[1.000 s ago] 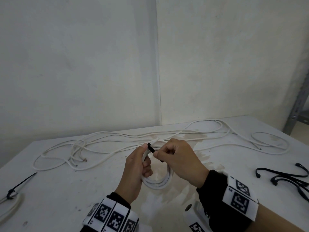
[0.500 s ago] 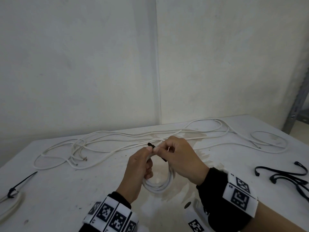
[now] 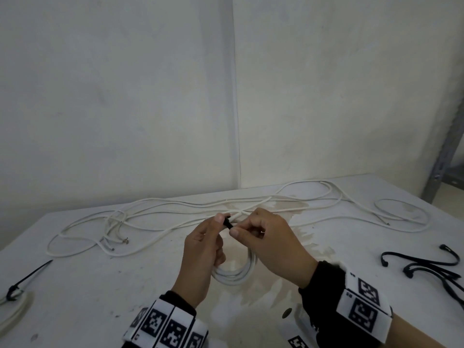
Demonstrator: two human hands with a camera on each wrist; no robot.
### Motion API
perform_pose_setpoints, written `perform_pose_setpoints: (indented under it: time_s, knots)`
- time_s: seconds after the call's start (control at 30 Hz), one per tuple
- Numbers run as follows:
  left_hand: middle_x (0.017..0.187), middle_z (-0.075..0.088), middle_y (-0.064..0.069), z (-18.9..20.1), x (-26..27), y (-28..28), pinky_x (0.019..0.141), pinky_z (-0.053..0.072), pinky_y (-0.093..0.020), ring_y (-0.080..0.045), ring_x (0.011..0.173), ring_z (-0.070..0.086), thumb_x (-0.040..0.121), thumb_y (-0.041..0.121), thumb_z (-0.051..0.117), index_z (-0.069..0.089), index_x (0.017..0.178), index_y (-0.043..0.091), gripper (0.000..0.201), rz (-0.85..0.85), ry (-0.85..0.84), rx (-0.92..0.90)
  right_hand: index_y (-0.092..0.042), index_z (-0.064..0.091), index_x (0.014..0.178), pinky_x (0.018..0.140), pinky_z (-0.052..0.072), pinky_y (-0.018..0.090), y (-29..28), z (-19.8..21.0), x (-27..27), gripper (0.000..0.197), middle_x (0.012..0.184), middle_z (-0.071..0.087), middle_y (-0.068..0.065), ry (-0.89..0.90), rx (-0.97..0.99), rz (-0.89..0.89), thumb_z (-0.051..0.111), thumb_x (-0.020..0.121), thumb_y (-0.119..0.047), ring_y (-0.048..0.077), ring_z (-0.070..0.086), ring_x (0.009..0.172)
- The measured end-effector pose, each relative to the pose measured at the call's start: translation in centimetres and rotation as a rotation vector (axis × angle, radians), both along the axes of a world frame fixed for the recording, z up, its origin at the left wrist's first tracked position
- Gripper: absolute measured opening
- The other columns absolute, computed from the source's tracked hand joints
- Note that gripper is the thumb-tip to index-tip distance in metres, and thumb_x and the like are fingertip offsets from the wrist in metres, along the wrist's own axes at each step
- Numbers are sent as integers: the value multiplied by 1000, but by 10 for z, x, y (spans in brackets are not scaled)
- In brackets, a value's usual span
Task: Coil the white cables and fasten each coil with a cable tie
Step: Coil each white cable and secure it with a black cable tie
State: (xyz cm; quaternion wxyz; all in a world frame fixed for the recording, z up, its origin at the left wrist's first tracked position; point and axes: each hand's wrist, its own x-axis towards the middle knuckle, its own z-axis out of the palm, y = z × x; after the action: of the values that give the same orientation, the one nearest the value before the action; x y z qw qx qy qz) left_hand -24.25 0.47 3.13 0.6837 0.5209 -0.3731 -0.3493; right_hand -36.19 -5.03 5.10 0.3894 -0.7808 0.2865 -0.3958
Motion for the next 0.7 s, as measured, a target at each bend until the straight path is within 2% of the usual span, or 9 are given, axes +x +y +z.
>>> perform_pose_setpoints:
  time_s: [0.07,0.2,0.33,0.4,0.47,0.53,0.63,0.7]
  knots:
    - [50,24,6,1,1,0,41,28,-18,-7,44,24,91,29,50,71,91,17,25,20,2,-8,-17,67,73,60,35,9,2,-2,-1,11,69,45,-9,6,-23,5,66,83,-13,-4,47,62]
    - [45,28,7,3,-2,-1,42,29,-19,-6,42,26,90,25,53,71,88,18,19,28,-80,2,-27,53,61,58,35,9,3,-4,3,32,65,45,-9,-82,-7,-19,64,84,-8,-4,46,57]
    - [41,29,10,4,-1,2,42,29,-20,-5,39,26,88,25,57,71,87,19,15,37,-107,24,-28,55,61,57,35,10,3,-9,6,31,64,49,-8,-154,-8,-33,66,82,-9,0,46,57]
    - [41,30,10,6,2,3,41,28,-19,-5,38,26,86,23,59,71,85,18,13,42,-103,24,-23,62,63,56,35,10,4,-7,4,22,63,48,-9,-165,-9,-1,70,79,-10,1,46,57]
    - [41,31,9,7,2,4,41,28,-19,-5,38,27,85,22,60,72,84,17,12,37,-102,31,-9,66,68,54,35,11,2,-7,1,11,62,47,-10,-179,15,18,75,75,-11,1,45,55]
    - [41,30,9,9,1,3,41,27,-19,-5,38,26,85,23,61,72,85,16,13,27,-96,32,-4,65,67,52,34,11,1,-8,0,15,58,46,-11,-200,18,-2,77,72,-11,2,43,51]
    - [42,28,8,10,5,2,40,26,-19,-6,39,24,84,24,61,72,85,16,14,65,-62,30,-15,62,64,47,37,15,-1,-5,-5,16,49,51,-12,-278,117,-31,73,75,-11,4,45,43]
    - [42,27,8,9,10,3,40,25,-19,-6,39,23,84,24,61,72,85,15,15,74,-45,35,-19,63,68,45,39,15,-4,0,-8,15,55,57,-11,-292,161,-27,69,80,-12,6,50,43]
